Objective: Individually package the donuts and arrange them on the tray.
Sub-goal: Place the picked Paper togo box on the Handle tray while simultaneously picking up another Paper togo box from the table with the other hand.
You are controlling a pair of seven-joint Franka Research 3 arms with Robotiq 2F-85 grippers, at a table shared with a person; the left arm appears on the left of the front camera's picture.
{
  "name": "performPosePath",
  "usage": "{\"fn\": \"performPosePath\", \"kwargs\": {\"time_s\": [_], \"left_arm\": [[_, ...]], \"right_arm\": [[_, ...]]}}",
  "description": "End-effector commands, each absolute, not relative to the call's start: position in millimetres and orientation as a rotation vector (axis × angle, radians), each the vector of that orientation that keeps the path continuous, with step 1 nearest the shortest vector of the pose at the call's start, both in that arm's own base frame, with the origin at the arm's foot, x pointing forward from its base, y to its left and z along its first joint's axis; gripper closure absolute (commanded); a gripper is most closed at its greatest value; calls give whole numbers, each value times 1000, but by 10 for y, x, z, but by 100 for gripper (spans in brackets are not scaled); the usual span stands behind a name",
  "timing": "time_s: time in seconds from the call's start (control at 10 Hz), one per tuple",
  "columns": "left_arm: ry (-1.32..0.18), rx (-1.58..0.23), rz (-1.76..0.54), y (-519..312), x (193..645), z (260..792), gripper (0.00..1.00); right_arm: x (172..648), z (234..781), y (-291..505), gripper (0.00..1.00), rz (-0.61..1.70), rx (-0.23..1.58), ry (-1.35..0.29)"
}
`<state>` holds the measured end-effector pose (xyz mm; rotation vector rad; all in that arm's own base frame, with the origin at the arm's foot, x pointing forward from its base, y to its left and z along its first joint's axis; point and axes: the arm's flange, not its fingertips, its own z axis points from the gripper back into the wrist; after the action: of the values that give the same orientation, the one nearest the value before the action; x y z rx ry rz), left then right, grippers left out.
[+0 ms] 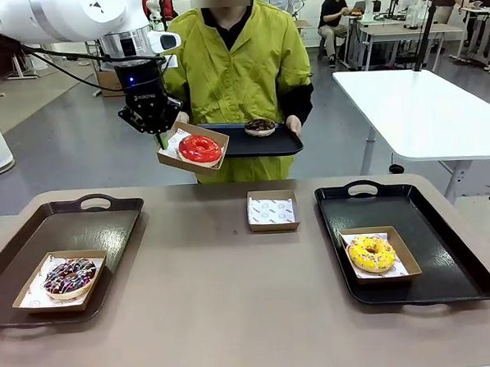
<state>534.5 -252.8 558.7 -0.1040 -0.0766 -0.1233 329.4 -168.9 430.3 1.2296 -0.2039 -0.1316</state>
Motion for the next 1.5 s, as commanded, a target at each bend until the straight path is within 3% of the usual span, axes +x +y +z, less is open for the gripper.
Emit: {"fn": "performPosePath", "kwargs": {"time_s": [0.0, 0.6, 1.0, 1.4], "left_arm": [[-83, -105, -121, -2512, 5322, 5583, 100], [-77, -104, -123, -2528, 5345, 5587, 99], [-77, 61, -167, -1665, 5233, 5504, 99], [-29, 17, -84, -909, 5166, 5312, 99]], "right_arm": [[3271, 4299, -1644, 0, -130, 1248, -221], [3295, 4303, -1688, 0, -131, 1230, -204], [4104, 4939, -927, 0, -129, 907, -130], [4804, 5253, 39, 0, -86, 681, -123]]}}
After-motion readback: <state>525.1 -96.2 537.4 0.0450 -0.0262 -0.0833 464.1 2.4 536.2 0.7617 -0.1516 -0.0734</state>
